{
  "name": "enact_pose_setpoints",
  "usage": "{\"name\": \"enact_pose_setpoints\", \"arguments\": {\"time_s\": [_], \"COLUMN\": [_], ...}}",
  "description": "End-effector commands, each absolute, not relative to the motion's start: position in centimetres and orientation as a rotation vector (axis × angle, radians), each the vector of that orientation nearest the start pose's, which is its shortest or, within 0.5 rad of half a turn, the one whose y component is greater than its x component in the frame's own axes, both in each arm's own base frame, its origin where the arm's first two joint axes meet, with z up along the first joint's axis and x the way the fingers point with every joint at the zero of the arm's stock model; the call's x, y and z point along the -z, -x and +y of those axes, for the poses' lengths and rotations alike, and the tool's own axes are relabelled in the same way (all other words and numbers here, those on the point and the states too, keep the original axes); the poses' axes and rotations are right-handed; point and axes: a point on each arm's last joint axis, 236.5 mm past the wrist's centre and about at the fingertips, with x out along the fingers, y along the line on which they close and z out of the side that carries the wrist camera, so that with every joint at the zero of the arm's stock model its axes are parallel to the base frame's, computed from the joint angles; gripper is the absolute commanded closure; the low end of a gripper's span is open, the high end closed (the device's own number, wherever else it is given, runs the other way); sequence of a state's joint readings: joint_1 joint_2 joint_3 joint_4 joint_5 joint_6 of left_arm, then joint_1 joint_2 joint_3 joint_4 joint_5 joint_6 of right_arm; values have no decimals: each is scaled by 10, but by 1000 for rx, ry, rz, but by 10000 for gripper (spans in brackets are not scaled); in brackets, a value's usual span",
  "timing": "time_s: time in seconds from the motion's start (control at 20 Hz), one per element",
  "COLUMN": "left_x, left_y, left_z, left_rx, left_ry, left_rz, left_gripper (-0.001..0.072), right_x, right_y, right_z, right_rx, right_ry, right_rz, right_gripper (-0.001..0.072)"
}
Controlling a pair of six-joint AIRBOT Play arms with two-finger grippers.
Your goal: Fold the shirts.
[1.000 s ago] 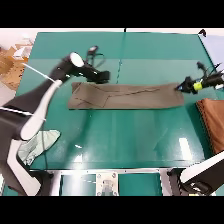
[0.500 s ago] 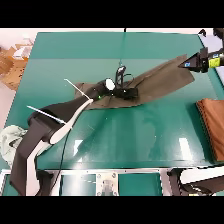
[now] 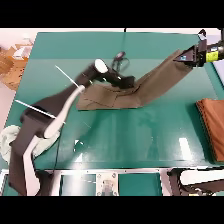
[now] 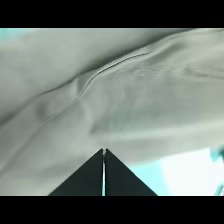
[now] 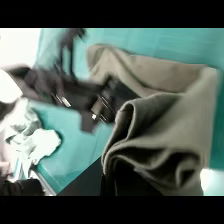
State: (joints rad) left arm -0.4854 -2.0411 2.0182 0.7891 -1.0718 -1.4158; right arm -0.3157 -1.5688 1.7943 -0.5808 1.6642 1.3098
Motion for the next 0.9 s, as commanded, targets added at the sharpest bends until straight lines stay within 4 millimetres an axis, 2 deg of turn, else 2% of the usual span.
{"name": "enact_pose_setpoints", "arguments": {"time_s": [0.0,0.1,0.2,0.35,0.4,0.5,0.55,0.6,0.65,0.7,0.75,0.8,0.85], "left_x": [-61,-84,-108,-130,-131,-126,-122,-118,-112,-106,-103,-100,-100], "left_y": [-482,-497,-503,-509,-509,-506,-504,-503,-501,-499,-498,-497,-497], "left_z": [-290,-211,-150,-93,-80,-57,-50,-45,-41,-39,-40,-40,-40], "left_rx": [787,619,498,419,402,379,373,365,359,364,375,380,384], "left_ry": [126,57,38,54,60,69,72,81,89,82,75,69,65], "left_rz": [1184,1162,1134,1080,1082,1111,1120,1136,1152,1163,1171,1175,1175], "left_gripper": [676,676,675,676,675,675,676,676,675,676,675,675,675], "right_x": [-188,-190,-187,-158,-142,-94,-66,-40,-15,-2,2,-3,-11], "right_y": [-442,-450,-455,-460,-459,-457,-453,-449,-444,-441,-444,-451,-462], "right_z": [113,165,229,335,369,433,464,486,500,501,490,470,440], "right_rx": [-774,-807,-844,-867,-872,-848,-825,-801,-786,-783,-787,-791,-787], "right_ry": [-597,-597,-598,-625,-631,-647,-673,-689,-674,-662,-635,-621,-604], "right_rz": [1063,1036,993,945,942,932,930,933,944,970,993,1019,1043], "right_gripper": [693,693,693,693,693,692,638,410,197,189,189,190,190]}}
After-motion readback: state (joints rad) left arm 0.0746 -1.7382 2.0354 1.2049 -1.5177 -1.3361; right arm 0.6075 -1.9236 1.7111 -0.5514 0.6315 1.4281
